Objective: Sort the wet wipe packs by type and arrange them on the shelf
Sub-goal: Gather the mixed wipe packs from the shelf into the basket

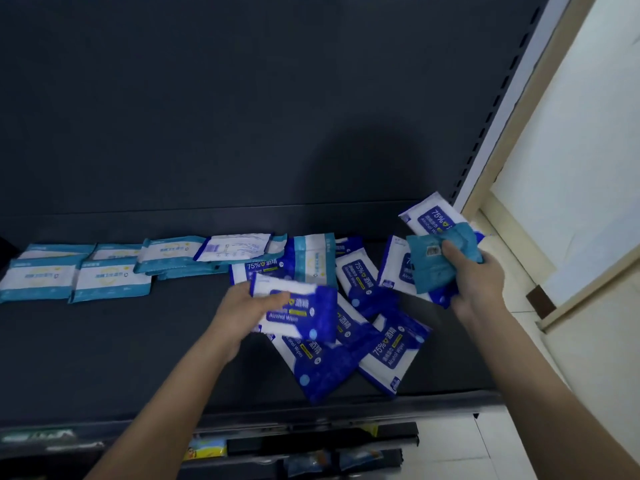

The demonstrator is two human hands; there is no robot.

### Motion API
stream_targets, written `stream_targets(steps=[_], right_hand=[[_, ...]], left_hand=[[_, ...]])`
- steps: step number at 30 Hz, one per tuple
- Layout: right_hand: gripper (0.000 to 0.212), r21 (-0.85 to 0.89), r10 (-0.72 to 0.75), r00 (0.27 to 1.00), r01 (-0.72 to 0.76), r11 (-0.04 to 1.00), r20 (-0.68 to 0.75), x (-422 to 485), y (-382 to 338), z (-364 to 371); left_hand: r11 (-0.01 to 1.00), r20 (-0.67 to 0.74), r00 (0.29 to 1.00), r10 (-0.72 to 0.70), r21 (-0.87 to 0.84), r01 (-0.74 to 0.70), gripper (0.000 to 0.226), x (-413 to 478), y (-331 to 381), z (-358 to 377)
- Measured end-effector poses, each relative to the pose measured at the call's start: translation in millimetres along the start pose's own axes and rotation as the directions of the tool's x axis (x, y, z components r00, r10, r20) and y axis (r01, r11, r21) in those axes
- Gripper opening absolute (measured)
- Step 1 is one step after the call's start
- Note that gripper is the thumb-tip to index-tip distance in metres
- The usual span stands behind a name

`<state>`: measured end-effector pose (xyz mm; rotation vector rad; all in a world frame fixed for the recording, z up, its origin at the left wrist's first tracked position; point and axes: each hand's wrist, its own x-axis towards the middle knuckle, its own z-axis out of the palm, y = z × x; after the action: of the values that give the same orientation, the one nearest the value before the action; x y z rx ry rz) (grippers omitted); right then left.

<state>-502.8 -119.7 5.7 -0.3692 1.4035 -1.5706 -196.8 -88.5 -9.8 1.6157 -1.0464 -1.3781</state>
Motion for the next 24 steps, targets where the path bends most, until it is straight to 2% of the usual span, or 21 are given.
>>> stream_targets(steps=[3, 6, 8, 9, 10, 11, 12, 13, 14, 17, 21, 24], right_hand=[[0.039, -0.197, 0.124, 0.982, -0.094, 0.976, 0.144, -12, 15, -4], [0.036, -0.523, 0.101, 0.981, 0.002, 0.852, 0.168, -19, 43, -7], [0.038, -0.660, 0.080, 0.980, 0.062, 0.748, 0.182, -17, 57, -8], [0.042, -0.722, 0.069, 0.981, 0.087, 0.686, 0.184, -14, 63, -8], [0.049, -0.814, 0.048, 0.982, 0.125, 0.568, 0.185, -12, 64, -7], [0.055, -0.905, 0.025, 0.985, 0.149, 0.399, 0.173, -7, 66, -8], [0.058, -0.947, 0.009, 0.984, 0.169, 0.273, 0.178, -4, 65, -7], [0.056, -0.954, 0.011, 0.981, 0.187, 0.232, 0.195, -2, 63, -6], [0.051, -0.940, 0.036, 0.975, 0.203, 0.276, 0.221, -1, 61, -4], [0.045, -0.800, 0.106, 0.963, 0.140, 0.584, 0.247, -2, 57, 2], [0.044, -0.721, 0.126, 0.947, 0.135, 0.679, 0.295, 2, 52, 13], [0.045, -0.678, 0.162, 0.934, 0.104, 0.728, 0.317, 7, 50, 20]], left_hand=[[0.976, 0.091, 0.994, -0.062, 0.214, 0.042, 0.019, 3, -13, 11], [0.896, 0.078, 0.994, -0.081, 0.443, 0.038, 0.058, 12, -19, 17], [0.840, 0.073, 0.992, -0.107, 0.540, 0.051, 0.068, 14, -18, 19], [0.861, 0.078, 0.989, -0.127, 0.503, 0.071, 0.063, 16, -17, 20], [0.900, 0.091, 0.984, -0.151, 0.424, 0.099, 0.054, 16, -15, 21], [0.936, 0.118, 0.979, -0.168, 0.331, 0.121, 0.043, 16, -13, 24], [0.960, 0.137, 0.977, -0.166, 0.250, 0.128, 0.034, 15, -10, 27], [0.974, 0.137, 0.980, -0.144, 0.194, 0.116, 0.029, 16, -9, 30], [0.984, 0.129, 0.984, -0.123, 0.143, 0.104, 0.028, 16, -8, 35], [0.994, 0.095, 0.990, -0.101, 0.040, 0.097, 0.031, 19, -3, 49], [0.995, 0.058, 0.994, -0.095, -0.009, 0.096, 0.038, 27, 5, 58], [0.987, -0.037, 0.993, -0.108, -0.126, 0.102, 0.044, 32, 2, 59]])
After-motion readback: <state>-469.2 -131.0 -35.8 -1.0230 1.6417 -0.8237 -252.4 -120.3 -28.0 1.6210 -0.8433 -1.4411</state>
